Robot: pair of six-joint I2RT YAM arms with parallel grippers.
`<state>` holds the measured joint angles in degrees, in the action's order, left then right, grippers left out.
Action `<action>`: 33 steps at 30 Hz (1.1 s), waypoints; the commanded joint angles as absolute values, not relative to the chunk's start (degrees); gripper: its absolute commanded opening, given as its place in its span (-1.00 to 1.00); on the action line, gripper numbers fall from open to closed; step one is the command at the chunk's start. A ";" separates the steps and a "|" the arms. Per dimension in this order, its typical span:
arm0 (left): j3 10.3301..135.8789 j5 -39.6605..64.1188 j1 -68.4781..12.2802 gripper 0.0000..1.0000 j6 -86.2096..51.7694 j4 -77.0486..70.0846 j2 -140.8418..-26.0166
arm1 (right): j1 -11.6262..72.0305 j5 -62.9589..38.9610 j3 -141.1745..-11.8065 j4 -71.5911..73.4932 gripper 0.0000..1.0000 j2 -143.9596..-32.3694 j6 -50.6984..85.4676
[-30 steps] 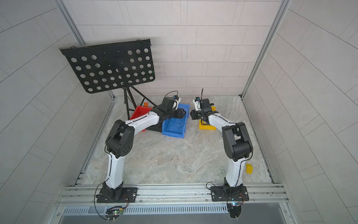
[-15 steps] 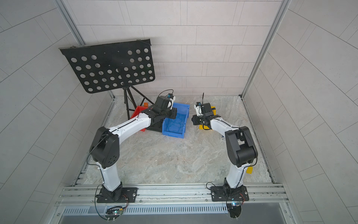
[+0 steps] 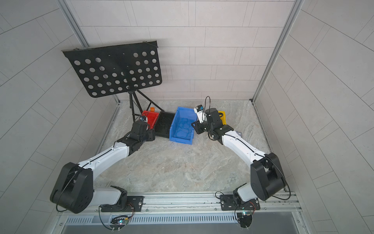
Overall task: Untangle and sort cables by color
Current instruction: Reset both arms
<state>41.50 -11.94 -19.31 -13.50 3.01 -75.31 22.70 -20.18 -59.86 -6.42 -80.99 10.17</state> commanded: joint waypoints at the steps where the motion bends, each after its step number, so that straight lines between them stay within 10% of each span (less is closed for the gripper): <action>1: 38.68 -21.66 -19.30 0.83 -9.20 -3.42 -69.52 | 21.07 -11.56 -56.36 -7.92 0.33 -75.33 6.83; 11: 18.23 -28.69 -15.83 0.99 1.64 -38.33 -71.64 | 9.51 -8.00 -32.56 15.65 0.73 -63.33 -0.06; 21: 20.54 -23.08 -8.28 0.84 1.87 -57.34 -90.94 | 5.54 5.31 -21.25 41.87 0.83 -77.73 -2.74; 33: 24.35 -24.55 -6.42 1.00 -2.50 -44.72 -88.07 | -0.80 1.95 -21.93 51.13 1.00 -88.94 3.78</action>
